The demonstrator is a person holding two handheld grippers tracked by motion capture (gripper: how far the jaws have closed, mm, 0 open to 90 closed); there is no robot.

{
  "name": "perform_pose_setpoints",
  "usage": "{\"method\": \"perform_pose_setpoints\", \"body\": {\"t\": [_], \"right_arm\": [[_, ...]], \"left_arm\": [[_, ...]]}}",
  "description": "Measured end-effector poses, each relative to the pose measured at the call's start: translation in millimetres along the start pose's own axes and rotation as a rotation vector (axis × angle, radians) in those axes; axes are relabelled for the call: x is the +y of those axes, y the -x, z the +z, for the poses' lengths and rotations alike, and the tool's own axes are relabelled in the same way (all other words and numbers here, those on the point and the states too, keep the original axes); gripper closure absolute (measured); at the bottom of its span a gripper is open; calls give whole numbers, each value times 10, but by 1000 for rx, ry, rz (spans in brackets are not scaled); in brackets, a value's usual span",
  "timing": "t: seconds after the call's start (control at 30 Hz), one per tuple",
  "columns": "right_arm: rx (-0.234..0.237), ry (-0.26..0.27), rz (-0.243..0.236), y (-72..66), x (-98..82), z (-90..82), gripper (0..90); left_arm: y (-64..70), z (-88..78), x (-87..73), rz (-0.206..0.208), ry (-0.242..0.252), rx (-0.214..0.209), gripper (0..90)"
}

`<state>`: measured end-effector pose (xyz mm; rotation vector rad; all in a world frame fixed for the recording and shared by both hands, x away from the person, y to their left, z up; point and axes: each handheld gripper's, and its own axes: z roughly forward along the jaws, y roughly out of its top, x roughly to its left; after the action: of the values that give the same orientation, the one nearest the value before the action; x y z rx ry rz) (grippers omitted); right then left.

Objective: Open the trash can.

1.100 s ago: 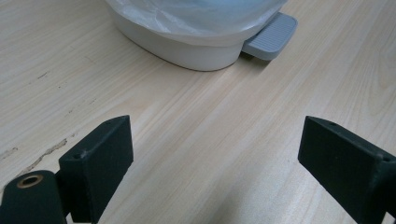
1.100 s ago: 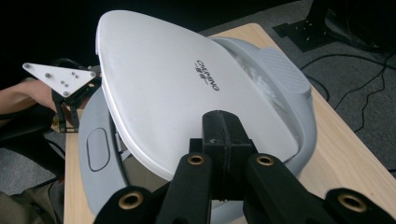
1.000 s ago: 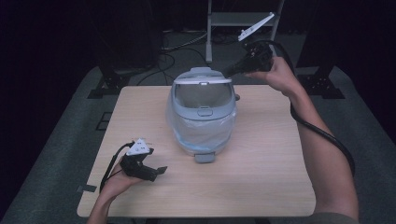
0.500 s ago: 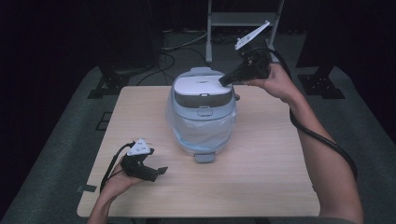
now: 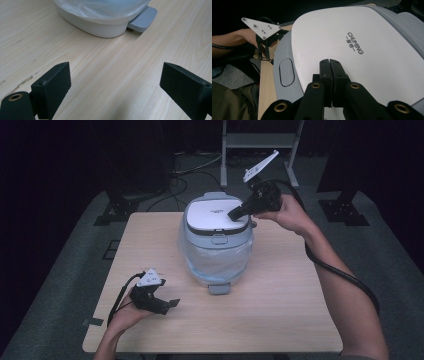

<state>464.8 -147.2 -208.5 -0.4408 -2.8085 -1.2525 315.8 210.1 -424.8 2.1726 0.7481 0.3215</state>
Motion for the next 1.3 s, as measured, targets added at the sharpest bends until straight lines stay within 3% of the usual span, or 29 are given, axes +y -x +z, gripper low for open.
{"method": "perform_pose_setpoints", "body": {"t": [0.53, 1.23, 1.3], "right_arm": [[20, -27, -16, -58, 33, 205, 879], [7, 59, -34, -72, -68, 249, 900], [-8, 42, -39, -80, -76, 255, 900]], "left_arm": [[-2, 8, -4, -2, -2, -3, 89], [7, 6, 0, 1, -7, -6, 89], [8, 8, -1, 1, -6, -6, 89]]}}
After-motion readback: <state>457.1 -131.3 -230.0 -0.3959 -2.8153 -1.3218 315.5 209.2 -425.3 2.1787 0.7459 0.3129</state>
